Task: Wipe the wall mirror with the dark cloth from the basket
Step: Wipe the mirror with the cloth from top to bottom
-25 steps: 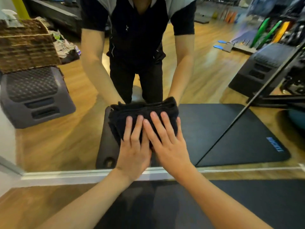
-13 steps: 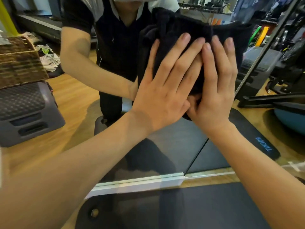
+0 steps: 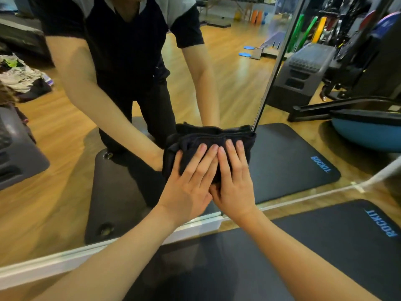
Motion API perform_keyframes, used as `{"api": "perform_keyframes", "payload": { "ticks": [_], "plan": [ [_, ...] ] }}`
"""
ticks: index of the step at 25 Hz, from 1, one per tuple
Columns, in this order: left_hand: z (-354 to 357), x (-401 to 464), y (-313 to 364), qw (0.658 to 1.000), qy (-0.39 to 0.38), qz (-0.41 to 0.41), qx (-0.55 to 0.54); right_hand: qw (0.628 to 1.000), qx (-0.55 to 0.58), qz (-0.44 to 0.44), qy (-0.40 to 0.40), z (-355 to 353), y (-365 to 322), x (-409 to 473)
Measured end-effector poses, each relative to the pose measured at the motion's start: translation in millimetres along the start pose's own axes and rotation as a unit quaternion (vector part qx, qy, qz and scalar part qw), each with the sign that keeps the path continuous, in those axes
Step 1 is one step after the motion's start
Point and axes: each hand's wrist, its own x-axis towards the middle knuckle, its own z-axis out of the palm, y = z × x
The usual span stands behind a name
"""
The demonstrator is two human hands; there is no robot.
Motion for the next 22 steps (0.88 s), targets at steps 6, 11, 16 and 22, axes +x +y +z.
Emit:
{"api": "perform_keyframes", "payload": {
  "ticks": [6, 11, 16, 22],
  "plan": [
    [-13.8, 43.2, 6.5, 0.998, 0.052, -0.022, 0.003, 0.999, -0.019, -0.034, 0.031, -36.9, 19.7, 46.8],
    [-14.1, 103.6, 7.8, 0.988, 0.148, -0.036, 0.008, 0.989, 0.016, -0.017, 0.148, -50.2, 39.1, 96.9],
    [20.3, 22.3, 24.4, 0.998, 0.061, -0.011, -0.009, 0.999, 0.002, -0.021, 0.051, -0.9, 44.6, 8.6],
    [43.1, -32.9, 32.3, 0.995, -0.018, 0.052, 0.087, 0.999, -0.010, 0.004, -0.046, 27.9, 30.4, -56.1]
  ]
}}
